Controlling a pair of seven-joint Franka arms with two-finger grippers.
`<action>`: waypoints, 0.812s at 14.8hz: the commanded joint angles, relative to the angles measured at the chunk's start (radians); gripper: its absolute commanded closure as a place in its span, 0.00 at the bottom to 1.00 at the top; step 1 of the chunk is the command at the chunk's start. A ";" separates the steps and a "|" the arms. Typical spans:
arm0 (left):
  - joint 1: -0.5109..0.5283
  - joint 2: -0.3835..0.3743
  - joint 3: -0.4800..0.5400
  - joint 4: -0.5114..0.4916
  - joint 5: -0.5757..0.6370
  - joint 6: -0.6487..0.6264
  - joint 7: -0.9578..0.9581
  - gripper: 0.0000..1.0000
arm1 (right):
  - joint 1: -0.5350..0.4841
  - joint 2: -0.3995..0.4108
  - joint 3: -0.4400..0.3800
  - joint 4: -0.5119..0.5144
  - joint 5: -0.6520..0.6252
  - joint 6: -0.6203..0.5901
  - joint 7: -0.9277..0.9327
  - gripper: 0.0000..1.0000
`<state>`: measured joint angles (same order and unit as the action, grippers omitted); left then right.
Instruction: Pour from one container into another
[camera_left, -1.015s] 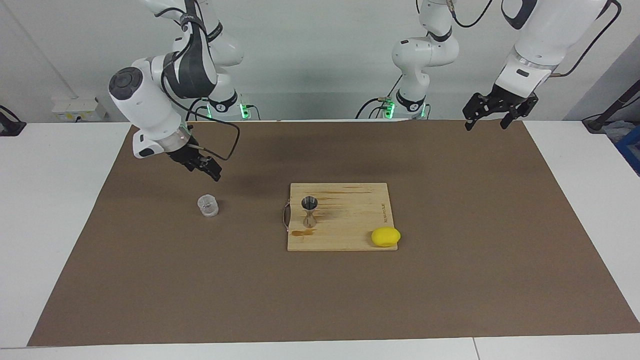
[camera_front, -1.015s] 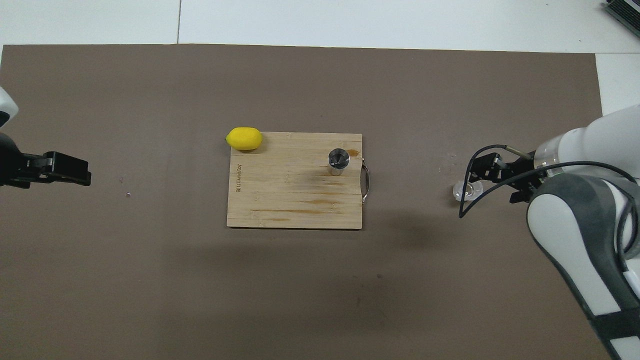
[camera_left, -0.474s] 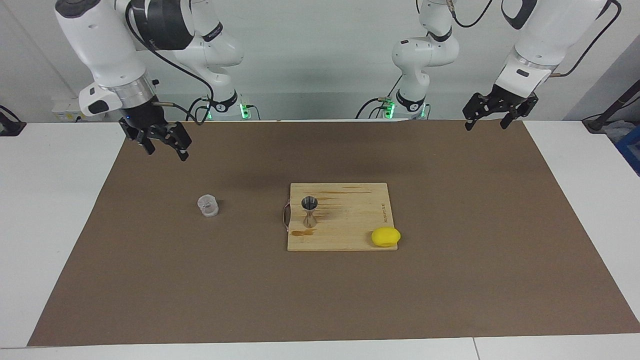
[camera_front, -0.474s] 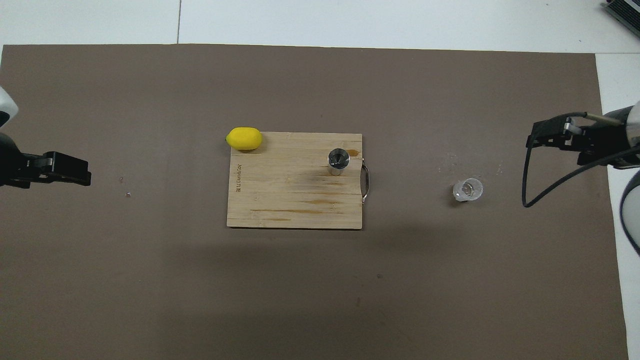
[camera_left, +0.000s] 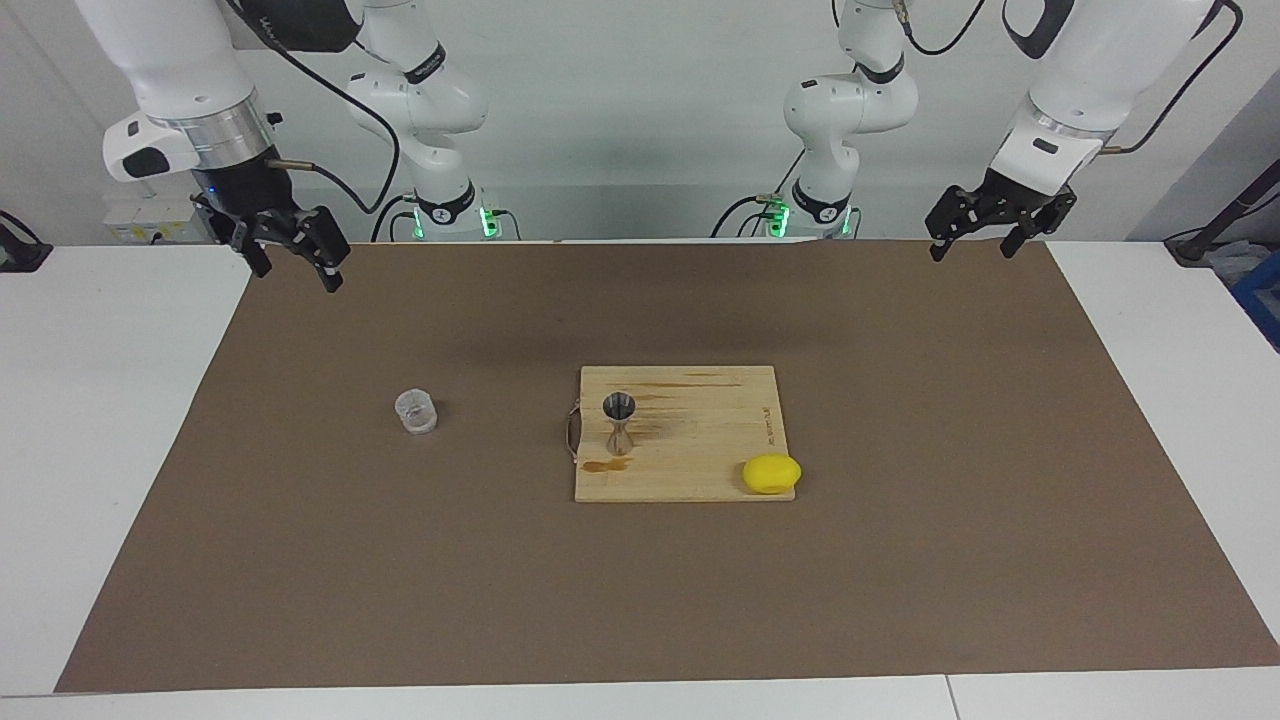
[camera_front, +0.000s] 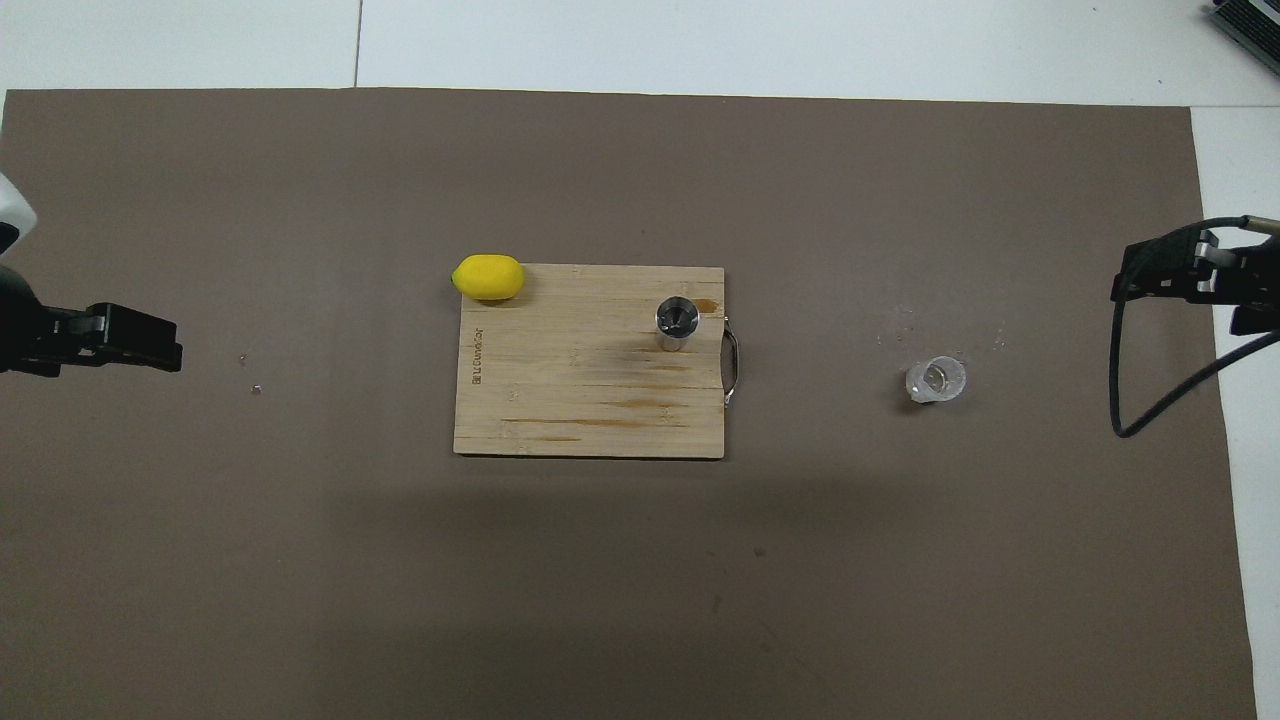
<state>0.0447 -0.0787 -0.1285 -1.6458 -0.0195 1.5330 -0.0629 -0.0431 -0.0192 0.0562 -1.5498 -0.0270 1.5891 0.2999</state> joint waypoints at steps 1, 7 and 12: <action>0.014 -0.018 -0.005 -0.012 -0.011 -0.010 0.015 0.00 | 0.002 0.033 0.014 0.036 -0.011 -0.034 -0.031 0.01; 0.012 -0.018 -0.005 -0.012 -0.011 -0.010 0.015 0.00 | 0.000 -0.033 0.028 -0.067 0.033 -0.060 -0.041 0.00; 0.014 -0.018 -0.005 -0.012 -0.011 -0.010 0.015 0.00 | -0.003 -0.031 0.028 -0.062 0.033 -0.057 -0.047 0.00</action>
<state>0.0447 -0.0787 -0.1285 -1.6458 -0.0195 1.5330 -0.0629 -0.0344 -0.0251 0.0829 -1.5827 -0.0153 1.5258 0.2876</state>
